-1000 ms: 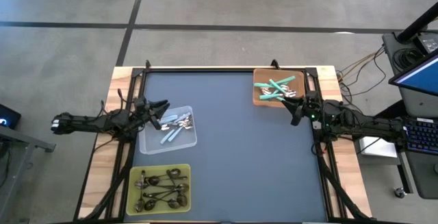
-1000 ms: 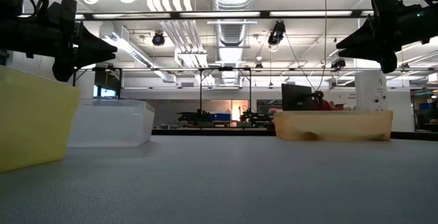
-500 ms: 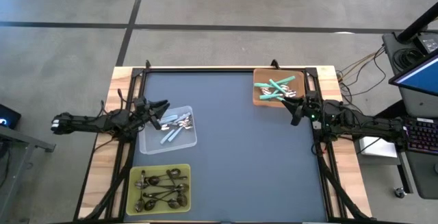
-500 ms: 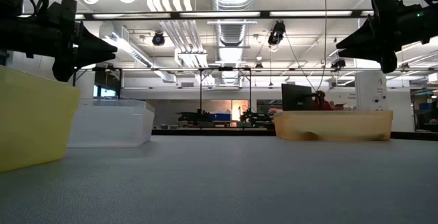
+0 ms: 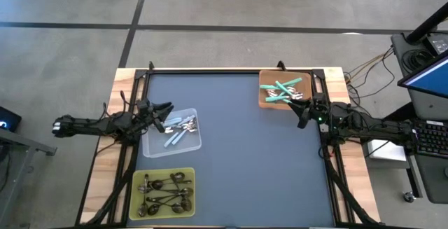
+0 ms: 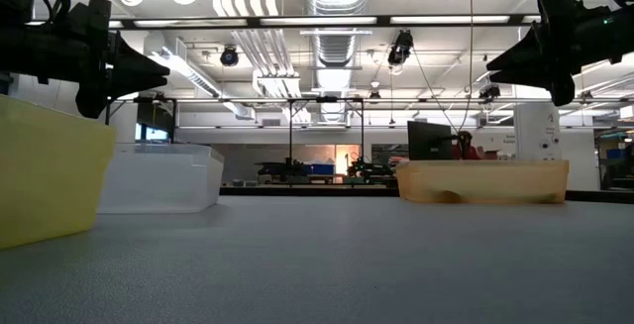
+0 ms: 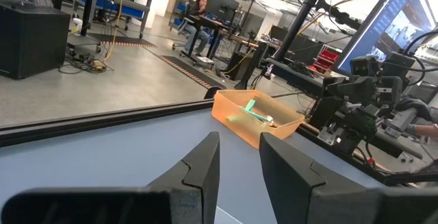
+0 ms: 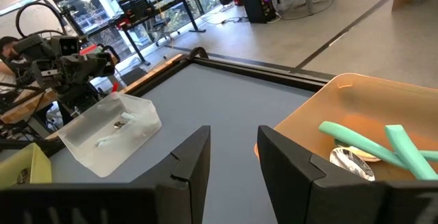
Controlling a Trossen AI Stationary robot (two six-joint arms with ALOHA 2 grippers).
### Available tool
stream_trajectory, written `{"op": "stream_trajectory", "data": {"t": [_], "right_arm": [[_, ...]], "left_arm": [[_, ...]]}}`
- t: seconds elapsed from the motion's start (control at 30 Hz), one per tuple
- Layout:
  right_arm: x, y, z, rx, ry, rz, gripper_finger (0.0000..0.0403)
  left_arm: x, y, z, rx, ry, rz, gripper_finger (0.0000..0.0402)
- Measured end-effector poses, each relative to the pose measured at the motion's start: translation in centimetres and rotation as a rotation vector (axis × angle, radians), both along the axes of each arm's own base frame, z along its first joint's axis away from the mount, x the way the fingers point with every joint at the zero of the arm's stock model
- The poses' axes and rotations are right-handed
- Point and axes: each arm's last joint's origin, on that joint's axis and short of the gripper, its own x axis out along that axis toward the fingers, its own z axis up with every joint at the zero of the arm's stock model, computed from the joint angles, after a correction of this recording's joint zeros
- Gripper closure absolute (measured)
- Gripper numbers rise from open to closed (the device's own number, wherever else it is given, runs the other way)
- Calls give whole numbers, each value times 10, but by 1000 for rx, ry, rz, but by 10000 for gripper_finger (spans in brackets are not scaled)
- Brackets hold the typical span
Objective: Sort silverware by color (type)
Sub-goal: Return to Home Position
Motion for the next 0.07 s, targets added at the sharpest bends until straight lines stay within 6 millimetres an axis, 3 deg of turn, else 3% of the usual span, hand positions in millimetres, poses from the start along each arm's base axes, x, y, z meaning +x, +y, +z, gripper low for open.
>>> {"op": "stream_trajectory", "data": {"t": [0.07], "right_arm": [[0,0,0,0,0,0,289]], "left_arm": [[0,0,0,0,0,0,314]]}}
